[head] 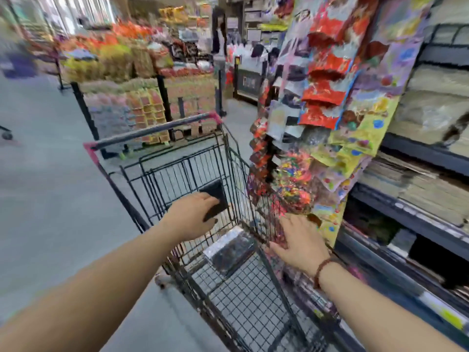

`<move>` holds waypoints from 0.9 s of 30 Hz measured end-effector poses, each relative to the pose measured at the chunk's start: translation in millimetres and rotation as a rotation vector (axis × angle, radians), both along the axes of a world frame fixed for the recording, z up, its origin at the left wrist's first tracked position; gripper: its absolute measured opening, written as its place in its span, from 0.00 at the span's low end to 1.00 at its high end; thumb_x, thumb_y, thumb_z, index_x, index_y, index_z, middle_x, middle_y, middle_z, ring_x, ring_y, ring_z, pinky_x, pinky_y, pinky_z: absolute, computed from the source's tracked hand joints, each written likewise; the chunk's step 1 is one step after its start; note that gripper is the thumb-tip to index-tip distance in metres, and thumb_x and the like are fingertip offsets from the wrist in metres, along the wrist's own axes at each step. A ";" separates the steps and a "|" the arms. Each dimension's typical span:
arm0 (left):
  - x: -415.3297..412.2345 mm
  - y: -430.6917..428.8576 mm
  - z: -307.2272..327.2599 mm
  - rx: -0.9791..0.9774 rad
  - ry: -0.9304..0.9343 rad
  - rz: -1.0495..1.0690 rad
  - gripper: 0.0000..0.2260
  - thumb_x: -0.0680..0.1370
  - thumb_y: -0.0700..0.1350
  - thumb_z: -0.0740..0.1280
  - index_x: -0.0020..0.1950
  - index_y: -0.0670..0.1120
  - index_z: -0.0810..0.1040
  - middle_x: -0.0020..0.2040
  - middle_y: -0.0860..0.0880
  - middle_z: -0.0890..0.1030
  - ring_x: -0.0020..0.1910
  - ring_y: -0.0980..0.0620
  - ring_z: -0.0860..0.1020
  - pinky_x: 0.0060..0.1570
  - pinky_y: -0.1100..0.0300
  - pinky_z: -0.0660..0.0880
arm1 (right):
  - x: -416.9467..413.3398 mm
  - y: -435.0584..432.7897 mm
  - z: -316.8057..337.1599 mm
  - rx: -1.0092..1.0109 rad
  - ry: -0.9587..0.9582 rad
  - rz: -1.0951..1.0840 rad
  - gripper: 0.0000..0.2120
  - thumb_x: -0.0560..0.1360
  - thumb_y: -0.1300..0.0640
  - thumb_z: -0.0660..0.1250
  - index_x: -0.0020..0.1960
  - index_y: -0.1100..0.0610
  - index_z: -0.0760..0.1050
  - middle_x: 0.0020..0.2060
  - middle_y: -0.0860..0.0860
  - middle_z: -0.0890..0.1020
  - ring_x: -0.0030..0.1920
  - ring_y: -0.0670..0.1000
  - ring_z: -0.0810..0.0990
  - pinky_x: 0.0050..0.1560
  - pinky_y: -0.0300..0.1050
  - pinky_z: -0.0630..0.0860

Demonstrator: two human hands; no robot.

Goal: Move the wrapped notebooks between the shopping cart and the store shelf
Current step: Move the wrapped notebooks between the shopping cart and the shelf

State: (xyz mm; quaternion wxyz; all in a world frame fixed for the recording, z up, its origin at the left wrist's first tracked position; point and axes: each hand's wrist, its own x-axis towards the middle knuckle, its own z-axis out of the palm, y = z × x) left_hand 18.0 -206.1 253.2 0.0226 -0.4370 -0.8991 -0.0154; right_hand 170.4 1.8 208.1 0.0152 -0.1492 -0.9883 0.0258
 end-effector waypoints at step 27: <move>-188.9 29.2 -65.4 -0.048 -0.235 -0.040 0.23 0.77 0.53 0.62 0.72 0.50 0.67 0.67 0.49 0.73 0.65 0.49 0.72 0.61 0.54 0.73 | -139.0 1.3 -61.8 -0.165 -0.065 -0.237 0.32 0.75 0.40 0.60 0.73 0.52 0.58 0.69 0.50 0.67 0.68 0.52 0.65 0.69 0.49 0.63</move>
